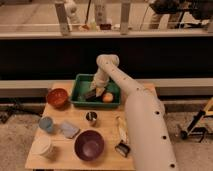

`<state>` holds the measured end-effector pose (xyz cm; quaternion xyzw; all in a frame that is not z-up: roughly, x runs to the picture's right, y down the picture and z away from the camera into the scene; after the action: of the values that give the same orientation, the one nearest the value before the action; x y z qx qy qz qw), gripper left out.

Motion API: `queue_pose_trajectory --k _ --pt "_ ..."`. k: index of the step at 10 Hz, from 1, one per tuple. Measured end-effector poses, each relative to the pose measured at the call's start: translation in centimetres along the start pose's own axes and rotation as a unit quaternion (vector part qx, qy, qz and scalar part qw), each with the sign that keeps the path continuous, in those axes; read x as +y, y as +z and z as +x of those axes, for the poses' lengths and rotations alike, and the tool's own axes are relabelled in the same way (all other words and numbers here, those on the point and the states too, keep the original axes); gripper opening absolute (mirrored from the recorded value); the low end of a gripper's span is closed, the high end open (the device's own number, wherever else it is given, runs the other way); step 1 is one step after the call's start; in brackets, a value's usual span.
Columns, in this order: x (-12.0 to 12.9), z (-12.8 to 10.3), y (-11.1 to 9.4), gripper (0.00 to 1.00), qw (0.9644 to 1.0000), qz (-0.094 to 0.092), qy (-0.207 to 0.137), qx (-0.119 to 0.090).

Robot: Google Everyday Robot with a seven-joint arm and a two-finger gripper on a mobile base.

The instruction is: Wipe tray with eraser

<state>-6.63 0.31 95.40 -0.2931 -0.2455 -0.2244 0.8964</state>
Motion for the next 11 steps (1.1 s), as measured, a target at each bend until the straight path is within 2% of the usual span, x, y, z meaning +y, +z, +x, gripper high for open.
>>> queue_pose_trajectory --k 2,6,8,11 --pt "-1.5 -1.1 1.0 0.0 1.0 -0.006 0.007 -0.004" --pt "-3.3 -0.3 1.9 0.0 0.9998 -0.006 0.017 -0.009" --pt "-3.3 -0.3 1.9 0.0 0.9998 -0.006 0.011 -0.013" --pt "-2.3 -2.1 2.1 0.0 0.9996 -0.01 -0.019 -0.02"
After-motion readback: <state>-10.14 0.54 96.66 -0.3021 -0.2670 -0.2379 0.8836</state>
